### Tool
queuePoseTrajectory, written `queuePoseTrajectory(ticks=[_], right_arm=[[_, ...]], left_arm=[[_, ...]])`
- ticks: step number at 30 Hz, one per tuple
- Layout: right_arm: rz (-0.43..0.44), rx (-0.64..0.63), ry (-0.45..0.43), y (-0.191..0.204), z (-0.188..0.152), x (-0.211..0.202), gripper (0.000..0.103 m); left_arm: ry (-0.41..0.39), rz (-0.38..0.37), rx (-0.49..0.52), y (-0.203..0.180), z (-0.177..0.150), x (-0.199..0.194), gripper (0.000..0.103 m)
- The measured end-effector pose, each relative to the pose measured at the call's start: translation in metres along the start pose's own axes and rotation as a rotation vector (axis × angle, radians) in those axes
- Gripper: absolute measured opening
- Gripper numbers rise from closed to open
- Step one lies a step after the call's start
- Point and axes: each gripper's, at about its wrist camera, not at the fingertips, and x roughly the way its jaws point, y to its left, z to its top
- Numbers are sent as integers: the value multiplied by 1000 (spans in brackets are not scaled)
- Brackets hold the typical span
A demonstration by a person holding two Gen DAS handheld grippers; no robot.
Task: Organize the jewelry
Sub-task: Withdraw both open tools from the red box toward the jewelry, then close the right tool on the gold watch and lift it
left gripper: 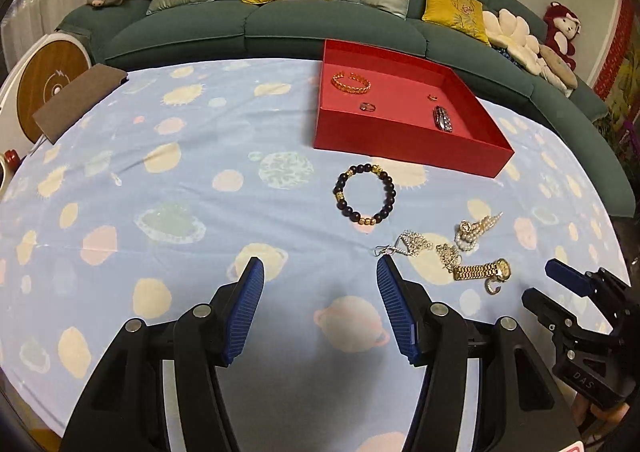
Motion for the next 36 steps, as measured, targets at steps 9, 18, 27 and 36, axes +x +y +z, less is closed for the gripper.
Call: queuePoseTrajectory(ticks=[9,18,27,36], right_arm=[[66,-3,54,-9,4,38,48],[64,-14,97,-7,5,48,39],[76,25,137,-6,-3,37,29],[76,41,117,-6,1,40,26]], left_arm=[[0,13,-1,8,-4,6,57],[13,4,-25,13,-3,10,57],[14,-5,-27,7,-3,12,57],[6,-22,-11,-5,-1,11,57]])
